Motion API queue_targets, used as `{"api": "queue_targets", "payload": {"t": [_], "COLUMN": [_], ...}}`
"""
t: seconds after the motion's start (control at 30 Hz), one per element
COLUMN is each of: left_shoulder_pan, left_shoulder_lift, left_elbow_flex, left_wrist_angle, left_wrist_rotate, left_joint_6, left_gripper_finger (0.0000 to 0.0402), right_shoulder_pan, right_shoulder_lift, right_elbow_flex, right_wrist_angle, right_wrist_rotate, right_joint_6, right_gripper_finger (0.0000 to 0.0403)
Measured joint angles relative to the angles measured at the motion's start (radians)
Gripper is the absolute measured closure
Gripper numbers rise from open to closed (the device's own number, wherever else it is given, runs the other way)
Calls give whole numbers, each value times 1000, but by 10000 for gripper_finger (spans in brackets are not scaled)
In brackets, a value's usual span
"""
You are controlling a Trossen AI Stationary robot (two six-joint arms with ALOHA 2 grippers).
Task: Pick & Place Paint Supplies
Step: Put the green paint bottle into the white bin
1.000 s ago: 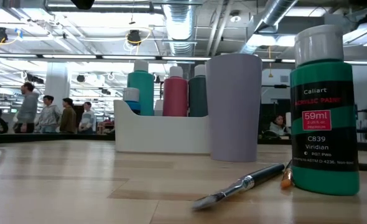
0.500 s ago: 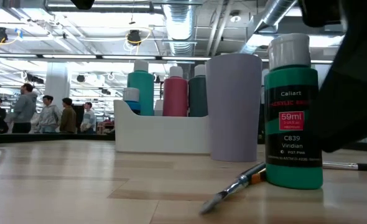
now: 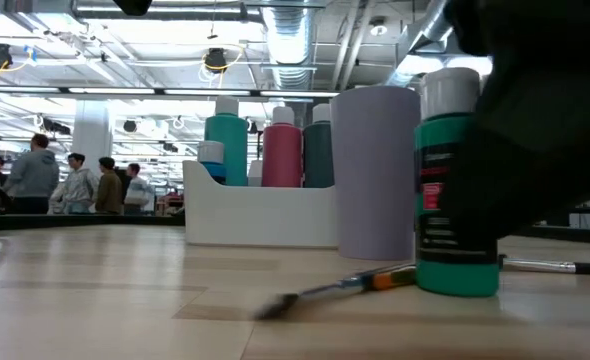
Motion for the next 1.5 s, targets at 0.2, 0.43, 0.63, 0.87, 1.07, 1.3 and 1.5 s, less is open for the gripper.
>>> {"api": "queue_targets", "payload": {"t": [0.2, 0.43, 0.63, 0.87, 1.07, 1.3, 1.5], "left_shoulder_pan": [1, 13, 13, 14, 13, 47, 87], "left_shoulder_lift": [0, 0, 0, 0, 0, 87, 311], "left_elbow_flex": [-10, -23, -23, -23, -23, -24, 66], "left_wrist_angle": [1, 1, 2, 2, -5, -27, 20], "left_wrist_rotate": [-6, -11, -11, -11, -11, -46, -100], "left_joint_6": [1, -21, -23, -23, -34, -86, -80], "left_gripper_finger": [27, 28, 28, 28, 28, 28, 28], "right_shoulder_pan": [-8, -14, -20, -17, -12, -17, -30], "right_shoulder_lift": [0, 1, 2, 2, 2, 2, 2], "right_elbow_flex": [0, 0, 0, 0, 0, 0, 1], "right_wrist_angle": [28, 36, 36, 65, 91, 127, 150], "right_wrist_rotate": [16, 24, 30, 29, 29, 22, 13], "right_joint_6": [-39, -72, -79, -79, -79, -103, -132], "right_gripper_finger": [198, 228, 254, 279, 282, 284, 284]}}
